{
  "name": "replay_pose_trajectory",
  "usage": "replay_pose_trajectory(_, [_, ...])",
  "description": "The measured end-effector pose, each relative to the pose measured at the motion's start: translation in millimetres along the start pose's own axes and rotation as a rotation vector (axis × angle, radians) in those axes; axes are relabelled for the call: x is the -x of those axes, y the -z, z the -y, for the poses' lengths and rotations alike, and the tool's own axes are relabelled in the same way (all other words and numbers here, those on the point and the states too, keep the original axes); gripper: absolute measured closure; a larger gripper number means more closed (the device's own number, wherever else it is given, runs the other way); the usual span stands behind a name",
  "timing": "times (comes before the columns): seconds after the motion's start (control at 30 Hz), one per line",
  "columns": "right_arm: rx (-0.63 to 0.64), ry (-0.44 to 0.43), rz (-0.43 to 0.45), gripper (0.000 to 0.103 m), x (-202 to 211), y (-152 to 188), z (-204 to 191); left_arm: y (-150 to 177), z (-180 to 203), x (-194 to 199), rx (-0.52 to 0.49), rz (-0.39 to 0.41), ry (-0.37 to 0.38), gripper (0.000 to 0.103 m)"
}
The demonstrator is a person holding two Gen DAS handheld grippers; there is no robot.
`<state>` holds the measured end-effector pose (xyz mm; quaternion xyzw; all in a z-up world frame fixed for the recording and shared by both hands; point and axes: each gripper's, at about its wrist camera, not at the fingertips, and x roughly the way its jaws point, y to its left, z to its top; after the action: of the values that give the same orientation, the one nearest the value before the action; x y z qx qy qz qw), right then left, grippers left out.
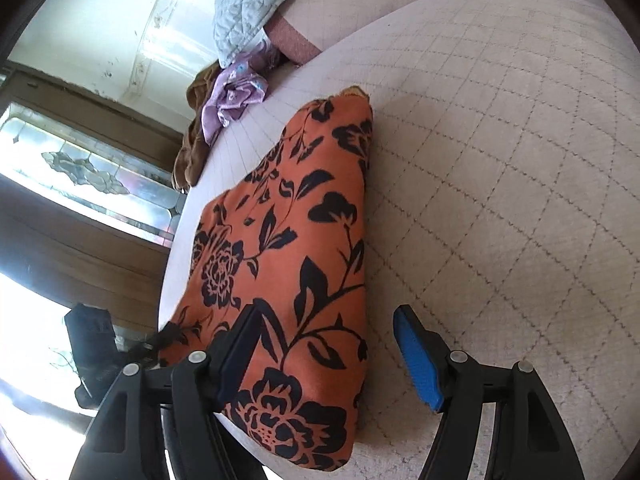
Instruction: Fold small clothes
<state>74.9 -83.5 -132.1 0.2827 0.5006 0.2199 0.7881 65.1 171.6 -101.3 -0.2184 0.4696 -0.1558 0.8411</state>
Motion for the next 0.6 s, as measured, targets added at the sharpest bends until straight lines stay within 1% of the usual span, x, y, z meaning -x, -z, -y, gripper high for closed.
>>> replay_pose_trajectory(0.07, [-0.001,0.011,-0.002,0.030,1.2,-3.3,1.9,-19.7,-7.8,-15.1,0.036,-0.013,0.019,0.034])
replay_pose_trajectory(0.13, [-0.003,0.019,-0.002,0.030,2.5,-6.6,3.0,-29.8,-17.9,-34.3,0.072,-0.028,0.020,0.034])
replay_pose_trajectory(0.17, [-0.002,0.019,-0.001,0.030,3.0,-7.8,2.8,-31.9,-27.2,-49.7,0.092,-0.066,0.003,0.056])
replay_pose_trajectory(0.2, [-0.001,0.020,-0.001,0.030,3.2,-8.4,2.5,-32.1,-38.9,-67.2,0.129,-0.130,-0.019,0.067])
replay_pose_trajectory(0.23, [-0.001,0.021,-0.002,0.030,3.2,-8.7,2.6,-32.5,-47.1,-69.4,0.171,-0.119,0.016,0.067])
replay_pose_trajectory(0.27, [-0.001,0.023,-0.007,0.030,2.8,-8.6,3.0,-33.2,-47.7,-67.2,0.186,-0.118,0.032,0.067])
replay_pose_trajectory(0.3, [0.000,0.025,-0.010,0.030,2.7,-8.5,3.2,-33.3,-44.9,-64.0,0.178,-0.113,0.024,0.067])
replay_pose_trajectory(0.37, [0.006,0.029,-0.019,0.030,2.8,-7.0,4.4,-30.6,-30.2,-53.6,0.117,-0.089,-0.015,0.067])
replay_pose_trajectory(0.43, [-0.007,0.034,-0.026,0.030,1.4,-6.4,7.7,-22.6,-18.6,-36.6,0.080,-0.058,-0.025,0.065])
replay_pose_trajectory(0.5, [-0.023,0.023,-0.020,0.030,2.3,-6.9,9.4,-14.5,-13.2,-21.4,0.052,-0.041,-0.006,0.041])
replay_pose_trajectory(0.6, [-0.031,0.001,-0.007,0.030,6.6,-5.9,6.0,0.0,-7.1,0.6,0.000,0.003,-0.027,0.032])
